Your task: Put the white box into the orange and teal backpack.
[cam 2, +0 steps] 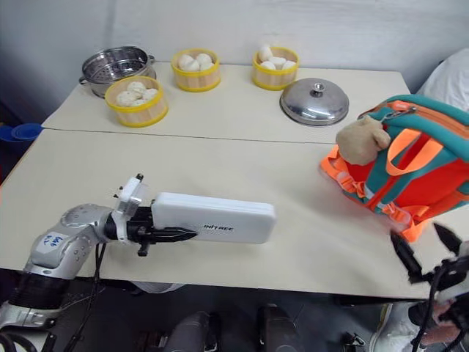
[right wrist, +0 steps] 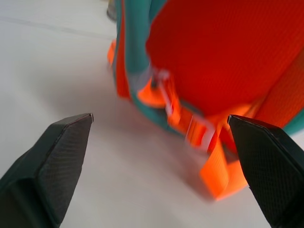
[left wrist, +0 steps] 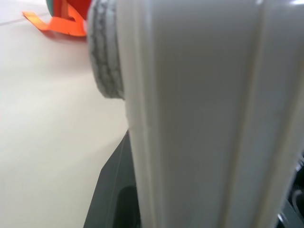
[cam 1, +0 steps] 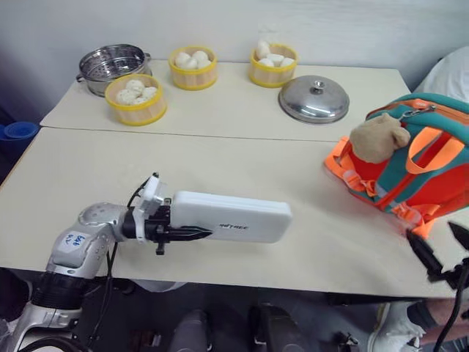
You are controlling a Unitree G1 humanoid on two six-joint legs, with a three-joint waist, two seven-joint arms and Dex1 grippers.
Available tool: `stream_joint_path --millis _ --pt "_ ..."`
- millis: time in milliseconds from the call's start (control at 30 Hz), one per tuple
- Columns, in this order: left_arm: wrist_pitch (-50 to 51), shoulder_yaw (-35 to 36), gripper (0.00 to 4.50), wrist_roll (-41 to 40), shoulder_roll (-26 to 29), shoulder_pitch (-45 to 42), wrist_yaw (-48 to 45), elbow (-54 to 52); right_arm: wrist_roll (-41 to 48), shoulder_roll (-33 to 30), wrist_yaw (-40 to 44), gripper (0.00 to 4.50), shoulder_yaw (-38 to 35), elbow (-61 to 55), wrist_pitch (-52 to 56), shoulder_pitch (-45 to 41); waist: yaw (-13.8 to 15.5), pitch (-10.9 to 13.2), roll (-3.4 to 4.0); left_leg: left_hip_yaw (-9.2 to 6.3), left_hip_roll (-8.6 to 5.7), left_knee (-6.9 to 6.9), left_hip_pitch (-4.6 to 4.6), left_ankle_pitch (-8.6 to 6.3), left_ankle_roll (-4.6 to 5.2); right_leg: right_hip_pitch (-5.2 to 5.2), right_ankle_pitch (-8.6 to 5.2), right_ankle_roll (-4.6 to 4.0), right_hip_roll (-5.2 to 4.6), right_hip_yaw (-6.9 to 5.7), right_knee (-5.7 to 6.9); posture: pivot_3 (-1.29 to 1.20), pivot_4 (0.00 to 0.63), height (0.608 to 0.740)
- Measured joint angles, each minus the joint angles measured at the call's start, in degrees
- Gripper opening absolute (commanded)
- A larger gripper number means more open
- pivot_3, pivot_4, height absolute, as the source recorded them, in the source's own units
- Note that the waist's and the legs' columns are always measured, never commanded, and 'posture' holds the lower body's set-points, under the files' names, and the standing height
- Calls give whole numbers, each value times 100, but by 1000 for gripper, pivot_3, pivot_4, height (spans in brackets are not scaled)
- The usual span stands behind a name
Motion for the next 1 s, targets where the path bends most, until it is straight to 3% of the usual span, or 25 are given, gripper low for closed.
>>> stream_joint_path --millis 133,233,600,733,867,1000 --pt "196 47 1338 -16 93 -119 -245 165 205 -623 312 4465 729 578 454 -1427 2 4 -4 -1 1 2 0 7 5 -7 2 -2 5 0 14 0 150 740" --pt "510 164 1338 -135 112 -219 -278 138 157 -686 535 3906 1523 921 633 -2307 26 6 -4 -5 1 0 -4 9 1 -13 0 -1 7 -2 23 0 150 740" --pt "1603 1222 1338 -889 381 186 -93 66 130 -247 945 104 2808 831 837 -3099 -28 10 -7 -3 0 8 -24 4 4 -19 0 17 2 -3 9 0 150 740" --pt "1724 1632 1338 -948 523 187 -7 352 671 -174 994 45 3388 -22 1477 -3241 -36 12 -6 -8 2 4 -15 10 -8 -27 -3 11 3 -3 35 0 150 740" --pt "1847 1992 1338 -954 570 216 205 600 2140 -238 762 45 3576 -1068 2442 -3245 -20 13 -8 -12 3 5 -17 10 -8 -28 -4 7 -1 -4 36 0 150 740" --pt "2139 2605 1338 -1145 839 393 342 739 3889 -1316 655 45 3122 -1768 3269 -2655 21 18 -20 -16 2 3 -23 -7 1 -25 -5 5 -6 -4 14 0 150 740"
